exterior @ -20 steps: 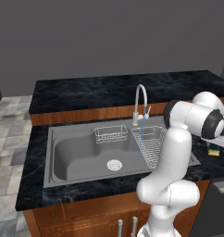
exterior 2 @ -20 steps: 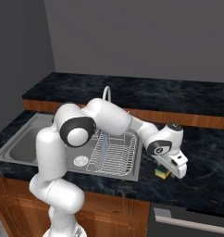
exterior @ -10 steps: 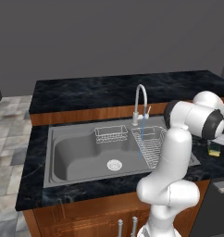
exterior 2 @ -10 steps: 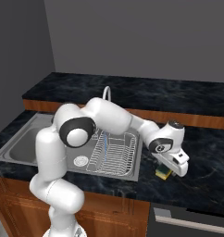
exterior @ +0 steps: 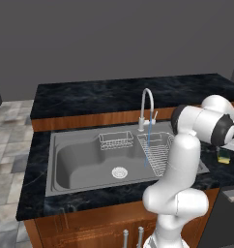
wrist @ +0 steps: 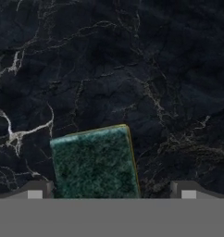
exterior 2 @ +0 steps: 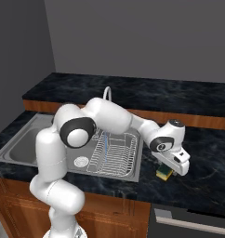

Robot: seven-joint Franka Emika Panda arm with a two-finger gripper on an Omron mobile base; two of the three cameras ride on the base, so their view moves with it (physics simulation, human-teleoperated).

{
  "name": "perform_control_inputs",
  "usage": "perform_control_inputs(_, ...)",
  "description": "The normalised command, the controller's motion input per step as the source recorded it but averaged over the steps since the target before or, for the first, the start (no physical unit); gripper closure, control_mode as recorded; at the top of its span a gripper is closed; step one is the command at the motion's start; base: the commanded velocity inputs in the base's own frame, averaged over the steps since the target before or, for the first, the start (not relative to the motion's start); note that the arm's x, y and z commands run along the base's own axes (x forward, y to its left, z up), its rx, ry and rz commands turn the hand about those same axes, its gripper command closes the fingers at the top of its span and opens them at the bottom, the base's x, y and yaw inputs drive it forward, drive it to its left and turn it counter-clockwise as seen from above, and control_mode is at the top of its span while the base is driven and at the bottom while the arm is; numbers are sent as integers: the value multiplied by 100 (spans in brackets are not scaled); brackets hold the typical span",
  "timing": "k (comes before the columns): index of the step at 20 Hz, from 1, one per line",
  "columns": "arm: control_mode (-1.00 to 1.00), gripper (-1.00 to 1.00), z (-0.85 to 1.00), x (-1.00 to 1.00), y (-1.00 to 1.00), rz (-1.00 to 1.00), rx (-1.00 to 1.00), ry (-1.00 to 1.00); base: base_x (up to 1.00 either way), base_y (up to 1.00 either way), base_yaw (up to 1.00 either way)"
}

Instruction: Soak the sponge with water for a few seconds and then drop it inside the sink.

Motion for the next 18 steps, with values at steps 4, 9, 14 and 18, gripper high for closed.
perform_control_inputs(4,-100,-100,-9,11,0,3,0,0,0,0,0)
perform_control_inputs(9,-100,-100,-4,12,0,1,0,0,0,0,0)
perform_control_inputs(14,-100,-100,-13,1,0,1,0,0,0,0,0)
perform_control_inputs(18,-100,-100,-28,0,-5,0,0,2,0,0,0)
